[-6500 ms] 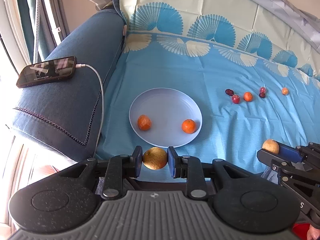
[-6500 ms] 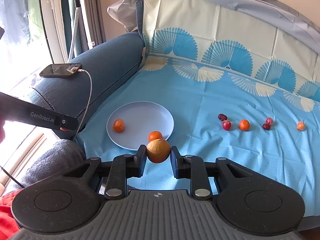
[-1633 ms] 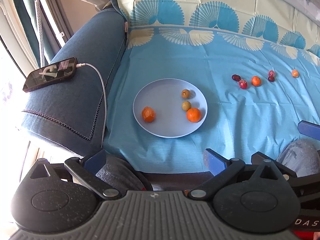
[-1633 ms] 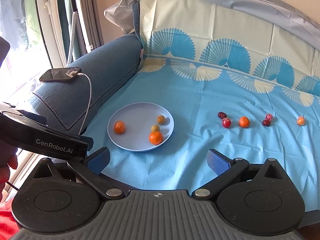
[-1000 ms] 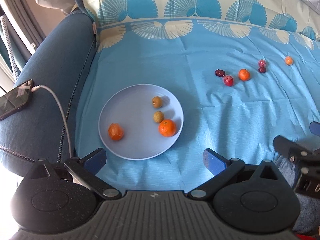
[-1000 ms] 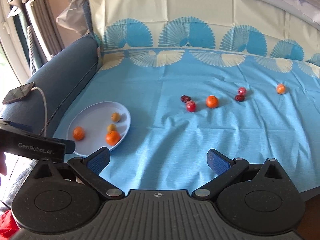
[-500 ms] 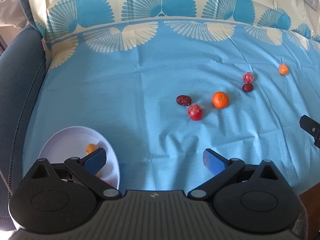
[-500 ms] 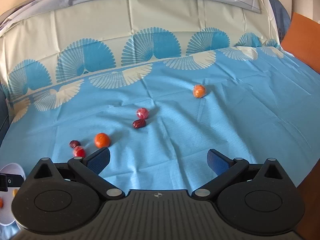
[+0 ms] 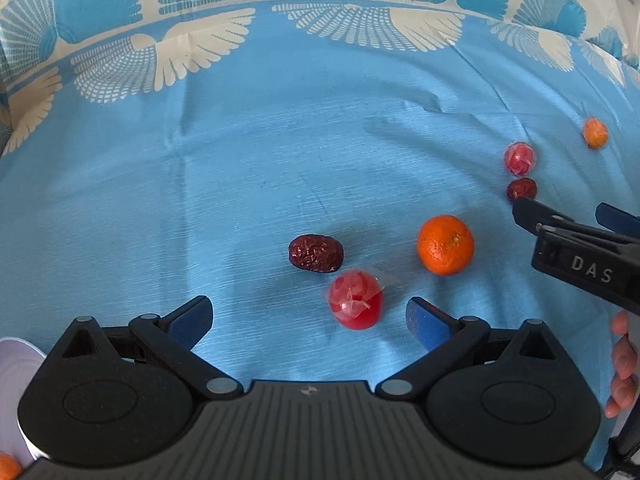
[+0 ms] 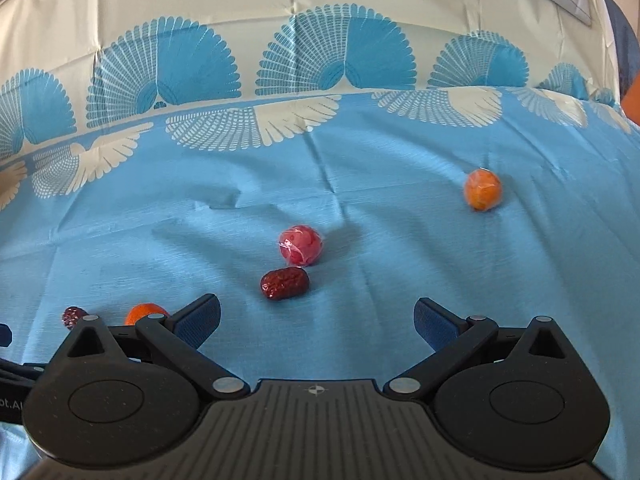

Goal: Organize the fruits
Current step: 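Grasp a wrapped red fruit with the left tool while the right tool grasps a dark red date, then carry the wrapped red fruit and date to the plate and open both tools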

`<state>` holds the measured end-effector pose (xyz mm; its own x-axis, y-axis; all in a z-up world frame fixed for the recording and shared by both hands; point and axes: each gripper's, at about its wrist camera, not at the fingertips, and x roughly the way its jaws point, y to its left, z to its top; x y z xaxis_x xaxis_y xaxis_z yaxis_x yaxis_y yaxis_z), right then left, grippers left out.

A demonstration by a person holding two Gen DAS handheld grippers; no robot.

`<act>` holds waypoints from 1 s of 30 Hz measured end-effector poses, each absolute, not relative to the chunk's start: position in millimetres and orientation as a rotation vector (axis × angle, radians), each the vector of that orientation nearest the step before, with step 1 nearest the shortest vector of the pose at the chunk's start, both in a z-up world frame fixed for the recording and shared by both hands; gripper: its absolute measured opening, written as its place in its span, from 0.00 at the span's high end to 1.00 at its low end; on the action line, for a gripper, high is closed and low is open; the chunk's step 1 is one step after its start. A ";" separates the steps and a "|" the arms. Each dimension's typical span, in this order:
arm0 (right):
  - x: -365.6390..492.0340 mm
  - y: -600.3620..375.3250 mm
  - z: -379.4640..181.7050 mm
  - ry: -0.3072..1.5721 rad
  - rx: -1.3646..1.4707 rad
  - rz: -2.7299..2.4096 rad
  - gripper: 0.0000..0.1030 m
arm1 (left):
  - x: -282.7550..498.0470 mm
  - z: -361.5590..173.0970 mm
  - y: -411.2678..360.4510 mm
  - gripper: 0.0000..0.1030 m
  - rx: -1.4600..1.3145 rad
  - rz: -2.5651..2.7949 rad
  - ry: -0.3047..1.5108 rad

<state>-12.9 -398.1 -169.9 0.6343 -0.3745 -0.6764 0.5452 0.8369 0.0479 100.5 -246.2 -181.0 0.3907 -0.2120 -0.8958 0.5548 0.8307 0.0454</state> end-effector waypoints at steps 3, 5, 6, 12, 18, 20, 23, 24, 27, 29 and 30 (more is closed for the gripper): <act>6.1 -397.0 -183.4 0.723 0.217 -0.541 0.01 | 103.2 -188.2 -245.4 0.08 0.284 -0.483 1.083; 11.0 -394.4 -189.8 0.738 0.180 -0.531 0.17 | 98.9 -185.3 -243.8 0.38 0.272 -0.477 1.048; 9.4 -392.1 -188.0 0.721 0.183 -0.490 0.36 | 96.1 -181.5 -243.7 0.68 0.281 -0.502 1.031; -7.4 -386.0 -173.5 0.728 0.204 -0.524 0.69 | 80.6 -153.2 -223.7 0.71 0.254 -0.581 0.995; -51.4 -372.9 -136.1 0.660 0.249 -0.556 0.69 | 52.1 -108.6 -183.4 0.71 0.256 -0.599 0.938; -66.4 -363.1 -121.7 0.635 0.251 -0.558 0.69 | 41.5 -92.1 -166.4 0.71 0.251 -0.593 0.924; -88.2 -344.3 -98.9 0.601 0.253 -0.547 0.69 | 28.1 -70.1 -142.4 0.71 0.243 -0.576 0.920; -95.0 -337.4 -91.7 0.593 0.258 -0.539 0.69 | 22.1 -61.8 -133.3 0.71 0.240 -0.571 0.913; -114.2 -314.3 -70.8 0.582 0.257 -0.487 0.69 | 4.5 -37.7 -107.0 0.71 0.245 -0.557 0.881; -126.5 -296.9 -57.2 0.577 0.254 -0.449 0.69 | -7.6 -24.2 -89.7 0.71 0.255 -0.547 0.864; -132.2 -287.8 -50.9 0.577 0.253 -0.426 0.69 | -13.5 -18.1 -80.2 0.71 0.260 -0.543 0.861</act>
